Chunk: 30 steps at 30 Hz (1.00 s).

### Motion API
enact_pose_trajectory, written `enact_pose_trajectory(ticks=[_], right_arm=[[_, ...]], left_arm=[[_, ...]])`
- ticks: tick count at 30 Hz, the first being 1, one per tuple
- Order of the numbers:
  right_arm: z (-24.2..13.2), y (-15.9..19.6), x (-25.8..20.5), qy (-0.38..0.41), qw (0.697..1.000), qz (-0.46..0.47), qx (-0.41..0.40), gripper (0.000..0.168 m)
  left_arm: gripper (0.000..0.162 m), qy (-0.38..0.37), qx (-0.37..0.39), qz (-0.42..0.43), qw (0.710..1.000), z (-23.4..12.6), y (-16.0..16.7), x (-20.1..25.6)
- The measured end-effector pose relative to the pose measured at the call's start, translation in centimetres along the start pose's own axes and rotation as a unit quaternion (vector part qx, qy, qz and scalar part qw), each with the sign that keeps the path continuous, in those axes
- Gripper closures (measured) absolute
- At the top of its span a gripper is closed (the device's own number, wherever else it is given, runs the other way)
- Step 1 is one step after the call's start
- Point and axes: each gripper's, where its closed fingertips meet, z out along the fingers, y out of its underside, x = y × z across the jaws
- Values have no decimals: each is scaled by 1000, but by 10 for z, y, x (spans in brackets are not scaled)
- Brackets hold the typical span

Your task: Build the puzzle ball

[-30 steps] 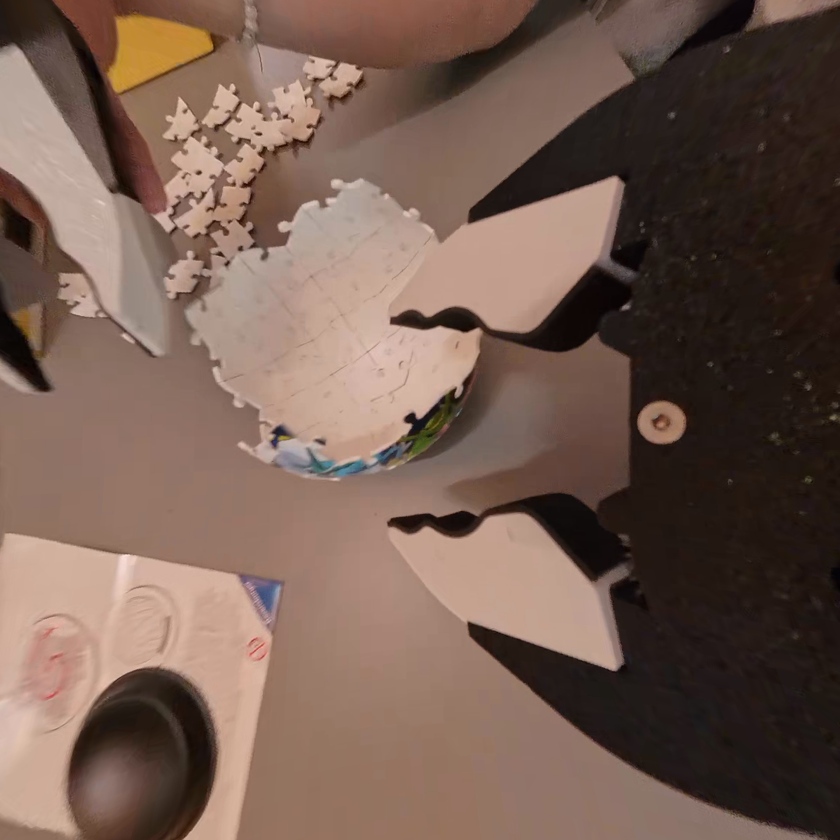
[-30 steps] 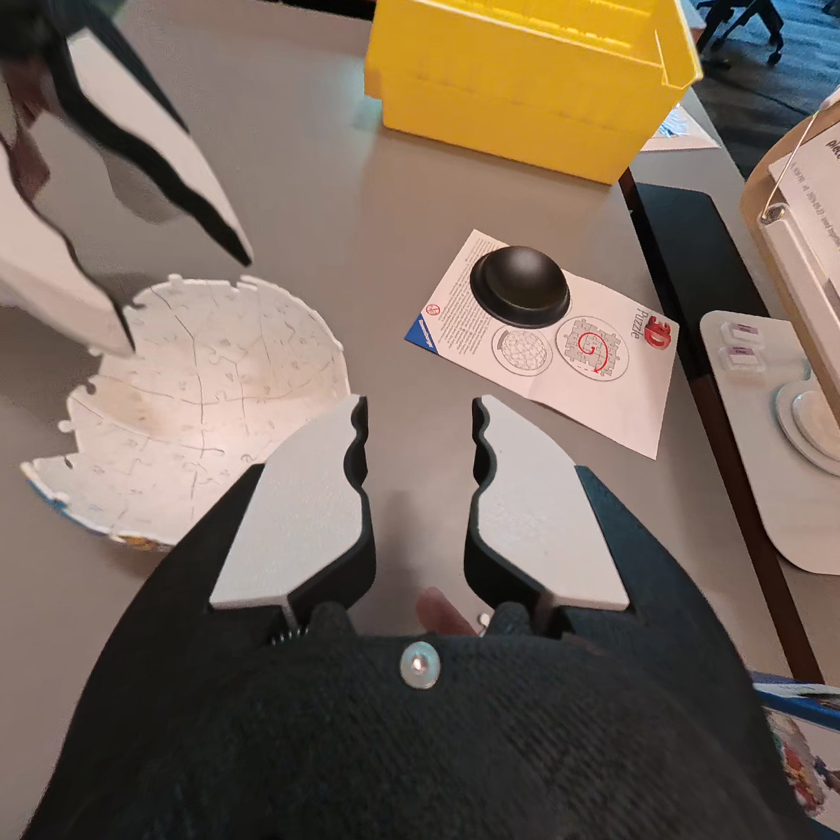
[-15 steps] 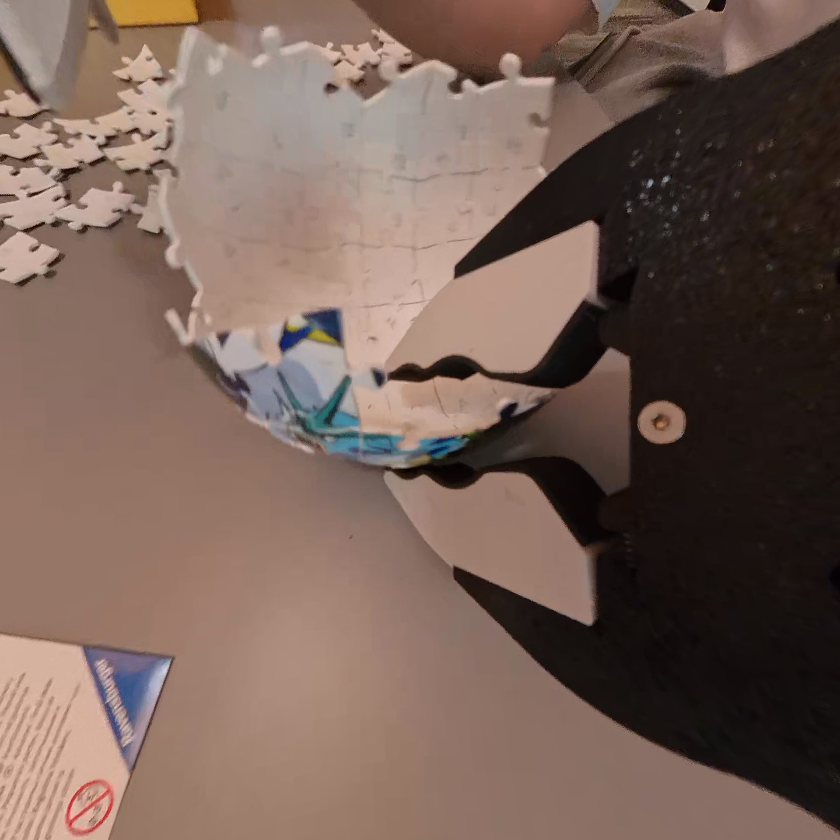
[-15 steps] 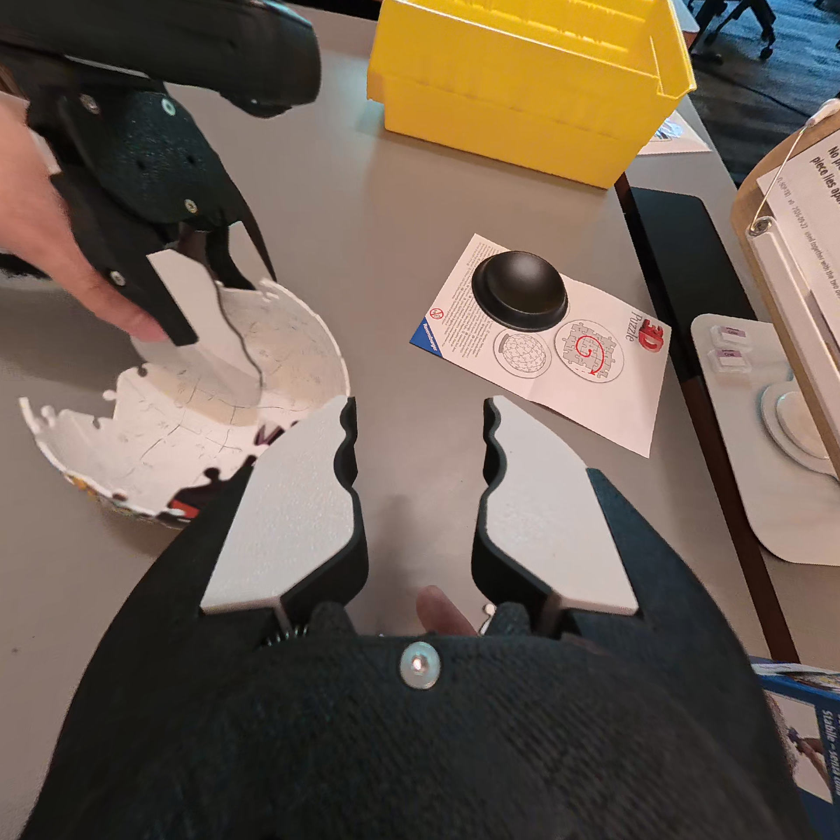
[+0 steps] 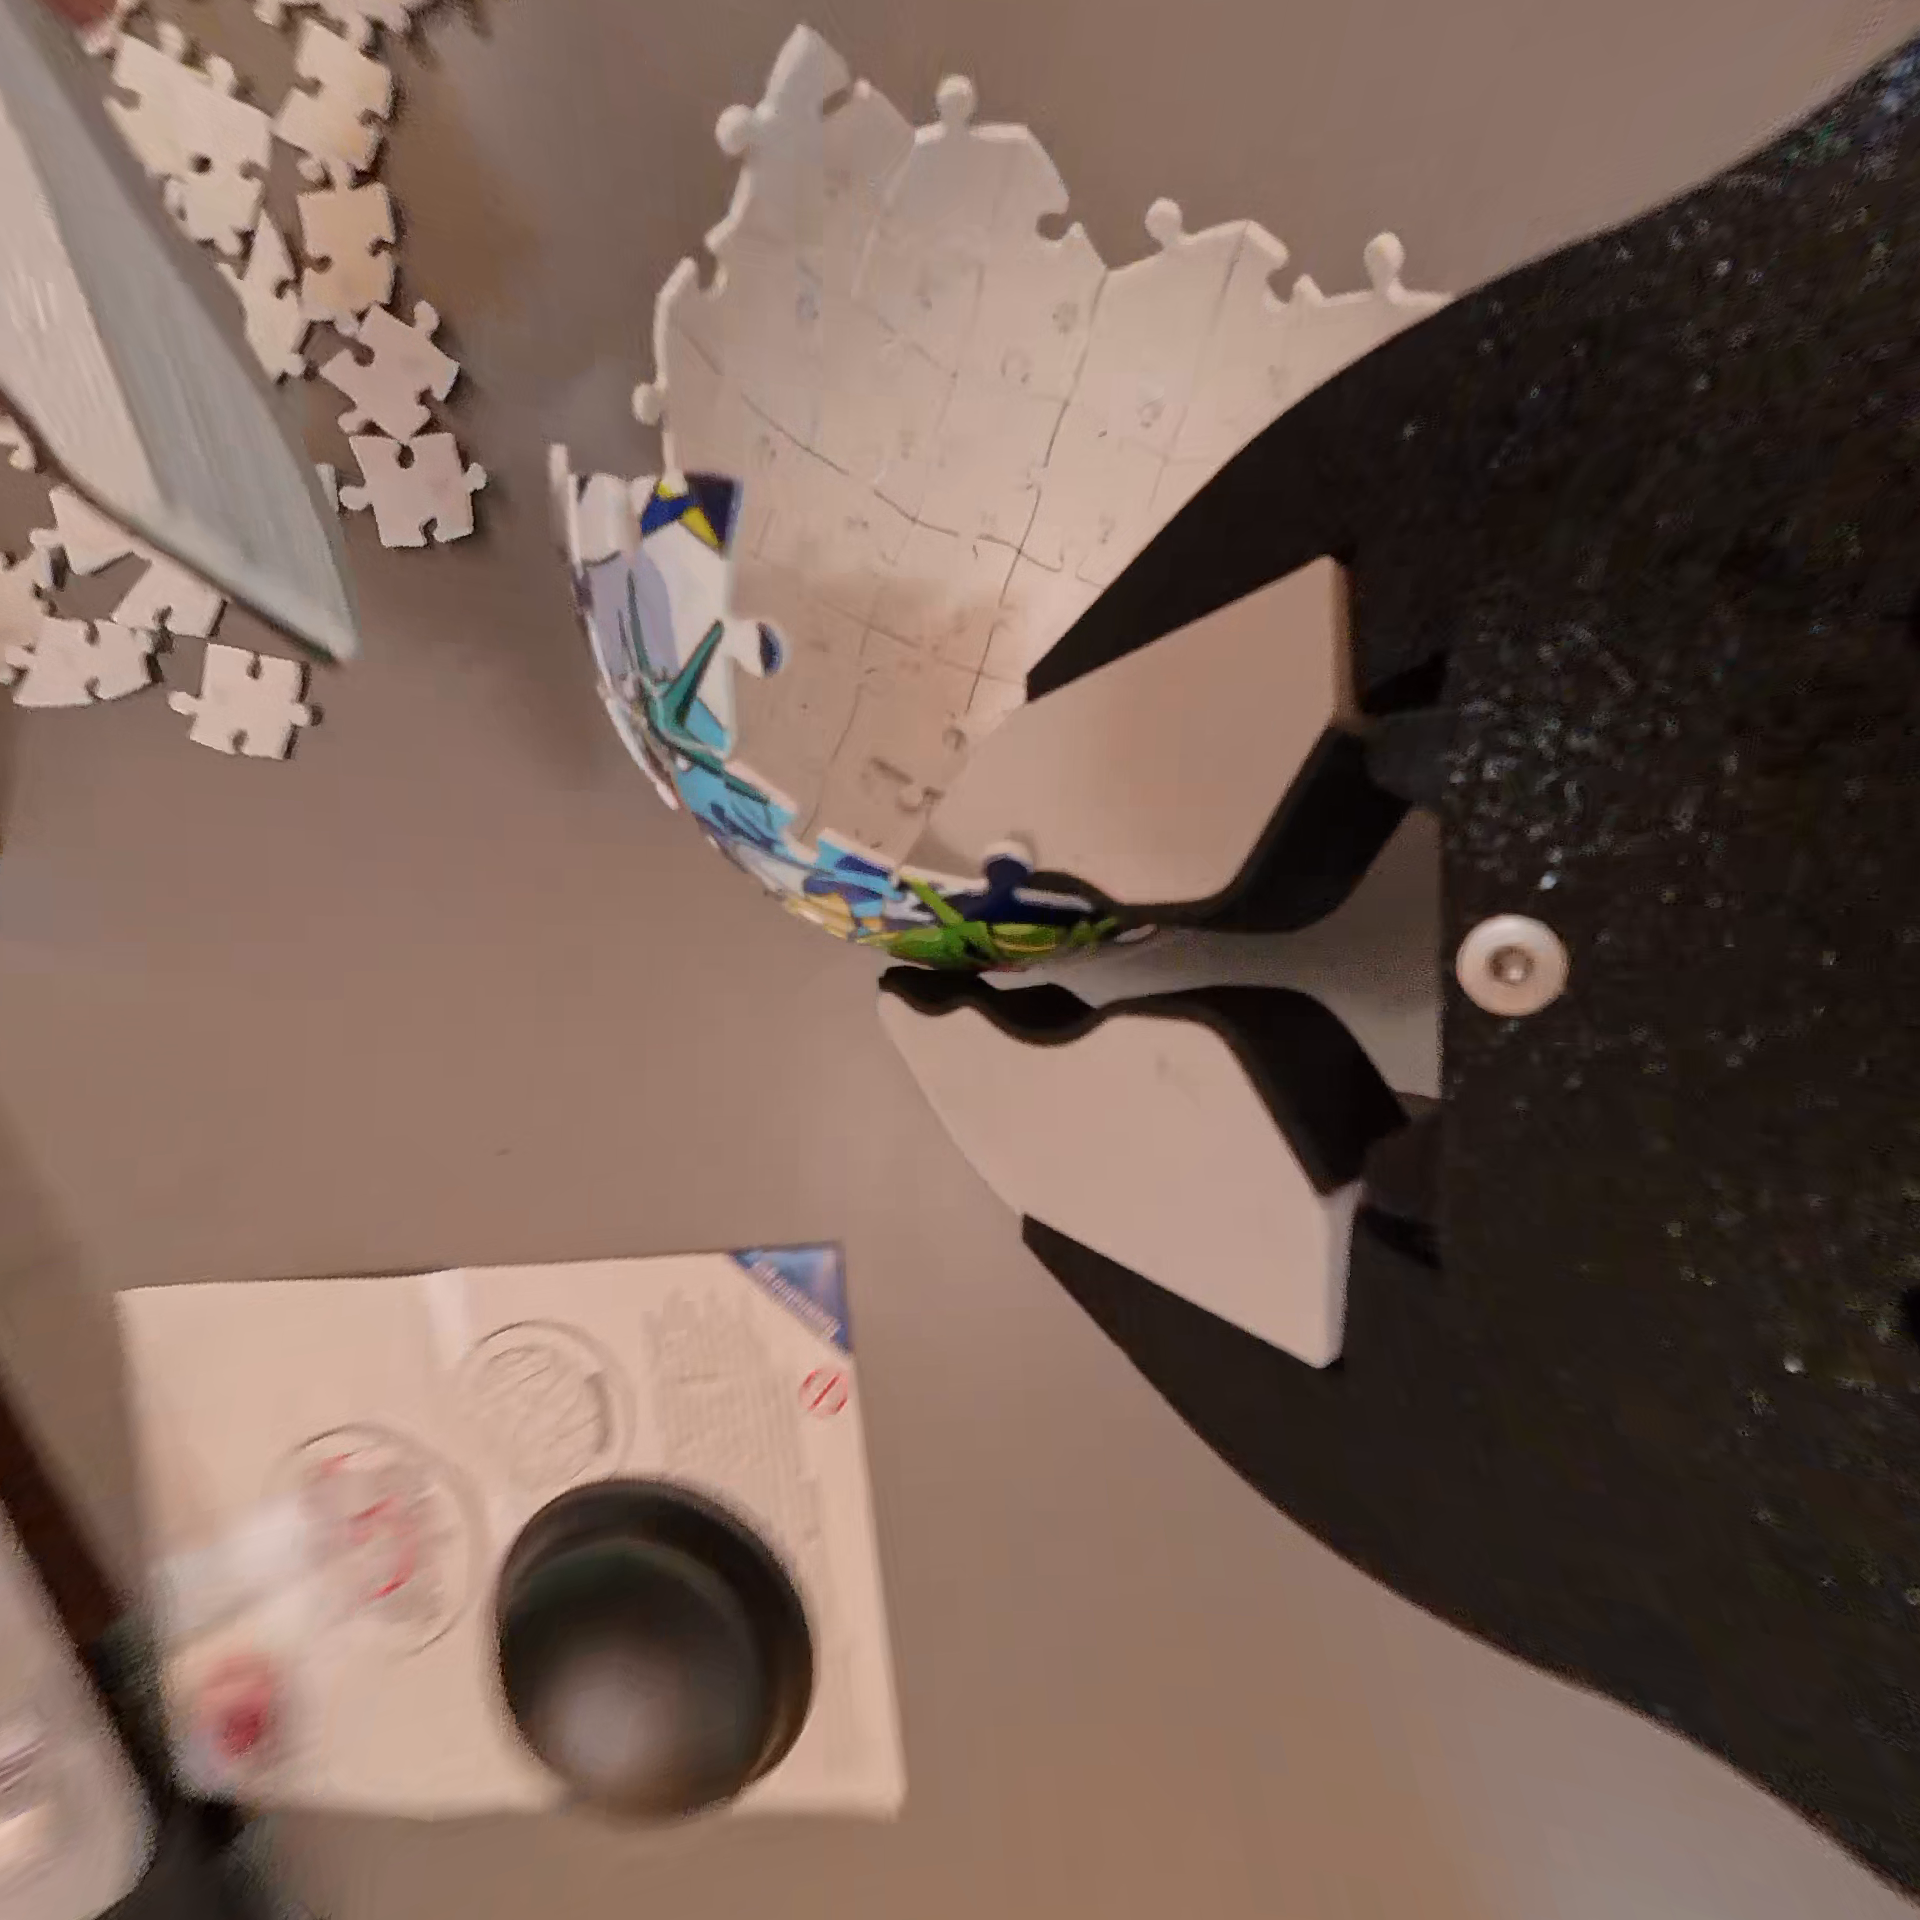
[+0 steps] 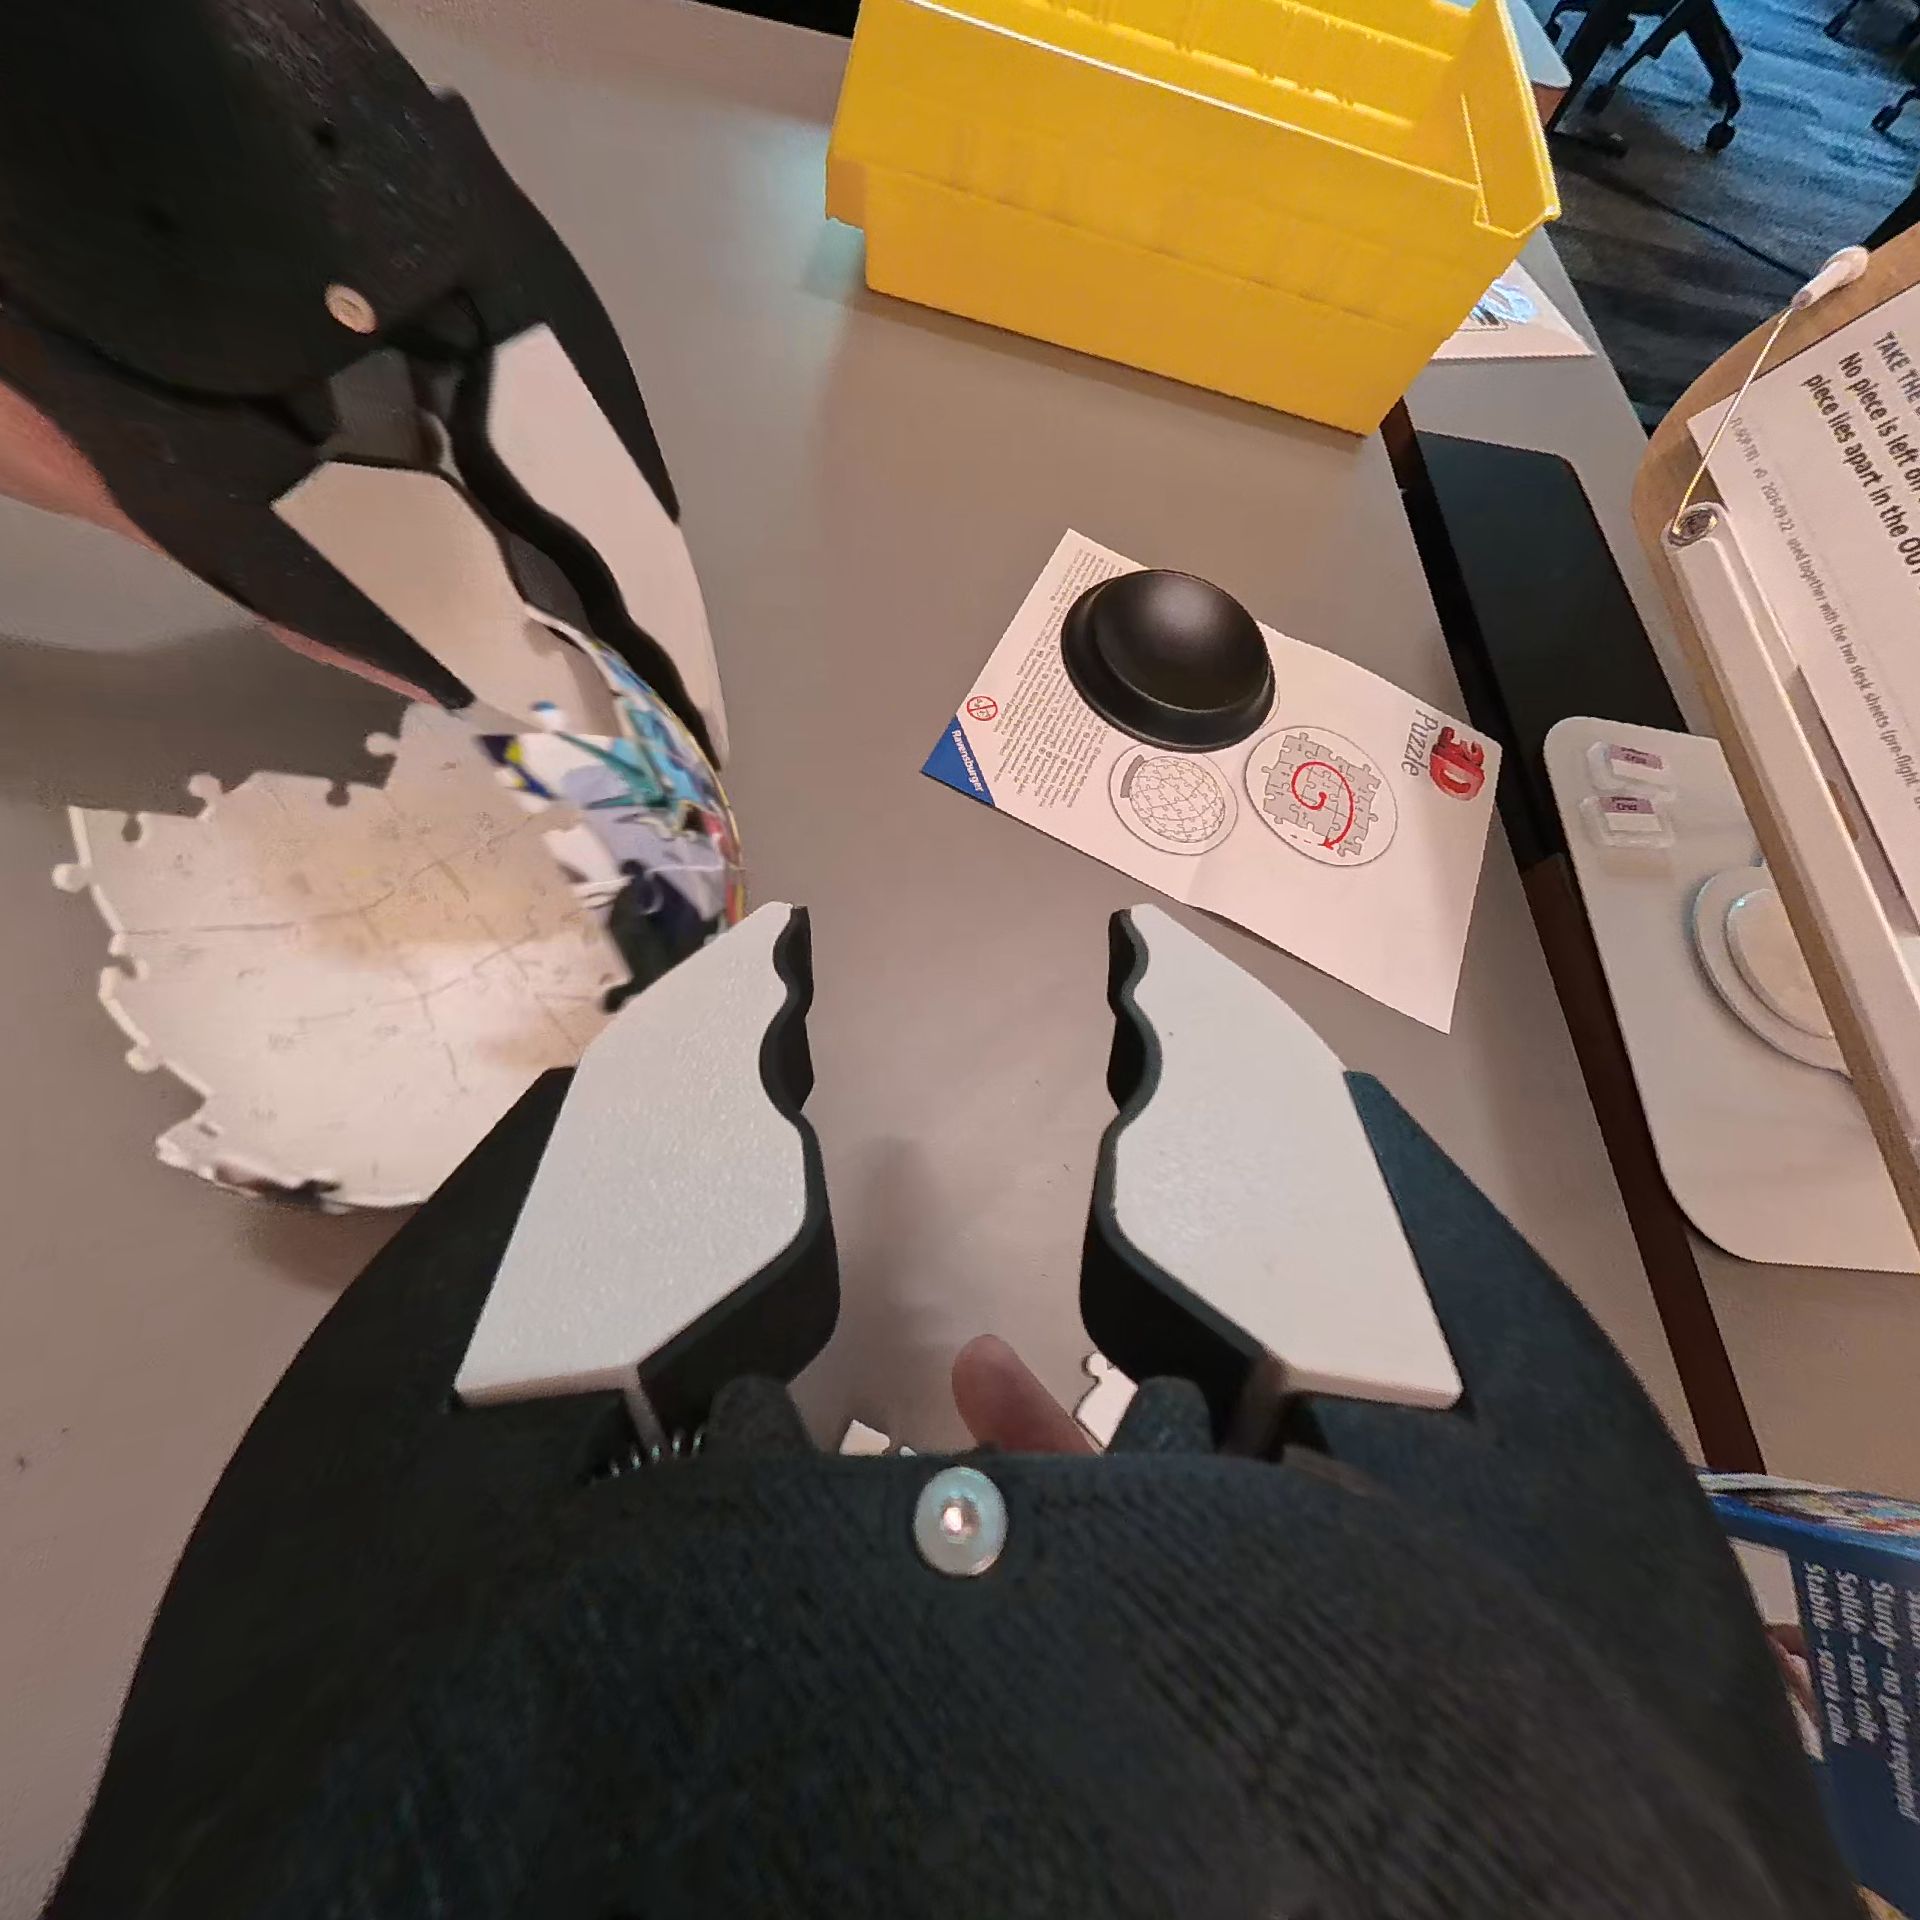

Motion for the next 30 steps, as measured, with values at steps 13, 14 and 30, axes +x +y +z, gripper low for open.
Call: enact_pose_trajectory(ticks=[13,14,30], right_arm=[[-1,-2,15,40,999,9,11,113],[-2,-3,17,43,999,12,14,113],[3,3,9,23,1000,8,-5,113]], left_arm=[[157,-469,218,489,702,-94,-91,-19],[157,-494,226,506,670,-100,-91,-17],[157,-463,146,409,773,-73,-55,-42]])
